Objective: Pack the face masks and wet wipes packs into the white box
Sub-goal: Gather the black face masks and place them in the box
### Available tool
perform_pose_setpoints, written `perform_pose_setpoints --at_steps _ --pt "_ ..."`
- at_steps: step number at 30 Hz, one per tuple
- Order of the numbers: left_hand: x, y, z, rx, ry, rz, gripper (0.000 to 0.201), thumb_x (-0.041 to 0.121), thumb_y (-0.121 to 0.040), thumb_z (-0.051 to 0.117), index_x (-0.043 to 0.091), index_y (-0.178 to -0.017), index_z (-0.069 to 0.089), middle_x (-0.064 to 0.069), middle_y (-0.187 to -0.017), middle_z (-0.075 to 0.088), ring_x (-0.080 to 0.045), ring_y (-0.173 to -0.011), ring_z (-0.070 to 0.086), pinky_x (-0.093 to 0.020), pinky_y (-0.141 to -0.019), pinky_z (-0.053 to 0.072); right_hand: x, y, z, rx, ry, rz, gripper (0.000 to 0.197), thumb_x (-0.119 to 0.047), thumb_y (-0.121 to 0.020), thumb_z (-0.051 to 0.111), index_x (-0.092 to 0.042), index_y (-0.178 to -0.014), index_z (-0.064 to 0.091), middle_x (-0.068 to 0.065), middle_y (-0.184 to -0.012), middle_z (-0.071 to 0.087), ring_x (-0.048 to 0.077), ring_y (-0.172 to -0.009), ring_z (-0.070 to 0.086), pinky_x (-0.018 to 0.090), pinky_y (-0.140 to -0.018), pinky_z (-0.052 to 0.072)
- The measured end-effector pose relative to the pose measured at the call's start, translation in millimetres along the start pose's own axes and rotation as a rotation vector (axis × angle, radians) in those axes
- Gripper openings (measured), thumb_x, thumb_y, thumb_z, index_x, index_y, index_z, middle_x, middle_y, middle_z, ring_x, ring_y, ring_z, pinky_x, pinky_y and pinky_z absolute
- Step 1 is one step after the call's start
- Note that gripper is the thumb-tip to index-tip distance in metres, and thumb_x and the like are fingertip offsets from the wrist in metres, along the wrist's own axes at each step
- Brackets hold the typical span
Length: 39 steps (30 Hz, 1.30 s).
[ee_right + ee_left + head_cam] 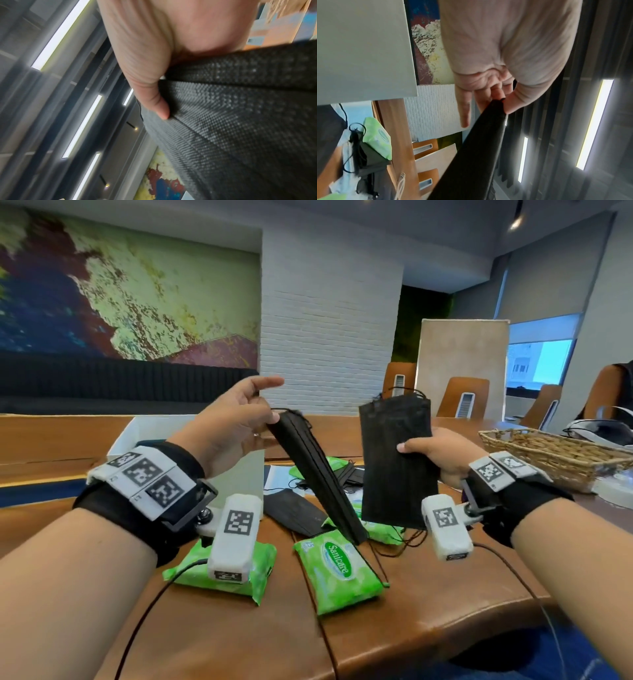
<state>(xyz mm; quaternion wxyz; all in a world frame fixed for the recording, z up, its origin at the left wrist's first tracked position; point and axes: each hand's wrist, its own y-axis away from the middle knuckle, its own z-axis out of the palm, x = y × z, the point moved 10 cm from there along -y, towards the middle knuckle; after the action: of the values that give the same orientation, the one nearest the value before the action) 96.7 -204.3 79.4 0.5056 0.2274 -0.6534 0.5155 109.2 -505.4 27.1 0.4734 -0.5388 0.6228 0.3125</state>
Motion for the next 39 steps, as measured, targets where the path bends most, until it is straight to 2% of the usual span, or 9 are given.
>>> perform_pose_setpoints --at_steps 5,8,12,15,20,25,29,34,39 --pt "26 3 -28 0.144 0.131 0.117 0.042 -0.009 -0.093 0.042 0.023 -0.121 0.045 0.003 -0.066 0.044 -0.015 -0.071 0.065 -0.038 -0.072 0.057 -24 -6 51 -0.107 -0.211 -0.058 0.032 -0.011 -0.086 0.063 -0.005 -0.118 0.059 0.017 -0.114 0.066 0.033 -0.106 0.063 0.051 -0.098 0.045" --pt "37 6 -62 0.295 0.17 0.128 0.039 -0.007 -0.094 0.037 0.025 -0.115 0.044 -0.004 -0.082 0.053 -0.018 -0.072 0.063 -0.039 -0.072 0.056 -33 -11 76 -0.132 -0.282 -0.069 0.021 -0.011 -0.088 0.06 -0.007 -0.108 0.064 0.018 -0.112 0.067 0.035 -0.106 0.063 0.053 -0.099 0.045" --pt "42 15 -87 0.32 0.204 0.123 0.041 -0.006 -0.093 0.036 0.026 -0.117 0.045 -0.008 -0.097 0.051 -0.016 -0.072 0.059 -0.034 -0.064 0.053 -49 -10 120 -0.203 -0.384 -0.114 0.028 -0.005 -0.089 0.054 -0.003 -0.117 0.059 0.021 -0.11 0.067 0.036 -0.102 0.065 0.053 -0.094 0.048" --pt "41 20 -92 0.259 0.15 0.129 0.045 -0.006 -0.093 0.039 0.028 -0.123 0.044 -0.001 -0.081 0.054 -0.011 -0.064 0.057 -0.028 -0.059 0.049 -60 -4 161 -0.275 -0.473 -0.132 0.035 -0.001 -0.089 0.051 0.0 -0.124 0.053 0.019 -0.1 0.067 0.032 -0.088 0.068 0.047 -0.083 0.055" --pt "31 25 -111 0.266 -0.002 0.136 0.048 -0.006 -0.093 0.046 0.028 -0.127 0.045 0.004 -0.067 0.046 -0.011 -0.069 0.054 -0.028 -0.059 0.051 -77 5 228 -0.442 -0.564 -0.15 0.04 -0.006 -0.077 0.06 -0.007 -0.116 0.055 0.021 -0.11 0.064 0.037 -0.104 0.062 0.056 -0.096 0.046" --pt "23 37 -145 0.354 -0.079 0.147 0.042 -0.003 -0.094 0.048 0.031 -0.12 0.048 0.004 -0.067 0.048 -0.009 -0.069 0.054 -0.03 -0.067 0.047 -86 14 280 -0.545 -0.663 -0.154 0.026 -0.001 -0.092 0.048 -0.007 -0.115 0.057 0.015 -0.104 0.067 0.027 -0.091 0.067 0.041 -0.081 0.055" --pt "19 50 -179 0.472 -0.115 0.157 0.039 0.0 -0.095 0.049 0.031 -0.118 0.048 0.005 -0.067 0.051 -0.009 -0.071 0.056 -0.031 -0.072 0.048 -96 28 316 -0.607 -0.696 -0.14 0.027 -0.004 -0.096 0.045 -0.006 -0.119 0.059 0.015 -0.116 0.066 0.028 -0.107 0.064 0.042 -0.095 0.05" --pt "19 66 -215 0.542 -0.09 0.202 0.039 -0.003 -0.094 0.05 0.031 -0.115 0.05 0.004 -0.069 0.054 -0.01 -0.073 0.059 -0.029 -0.074 0.051 -113 48 365 -0.686 -0.679 -0.19 0.029 -0.01 -0.098 0.043 -0.012 -0.122 0.06 0.009 -0.12 0.065 0.024 -0.111 0.062 0.039 -0.097 0.049" --pt "3 77 -232 0.555 -0.075 0.218 0.039 -0.004 -0.093 0.051 0.029 -0.114 0.051 0.005 -0.071 0.056 -0.007 -0.072 0.062 -0.025 -0.072 0.051 -106 54 395 -0.674 -0.526 -0.25 0.034 -0.039 -0.1 0.04 -0.026 -0.127 0.056 -0.001 -0.12 0.066 0.018 -0.113 0.061 0.039 -0.097 0.049"
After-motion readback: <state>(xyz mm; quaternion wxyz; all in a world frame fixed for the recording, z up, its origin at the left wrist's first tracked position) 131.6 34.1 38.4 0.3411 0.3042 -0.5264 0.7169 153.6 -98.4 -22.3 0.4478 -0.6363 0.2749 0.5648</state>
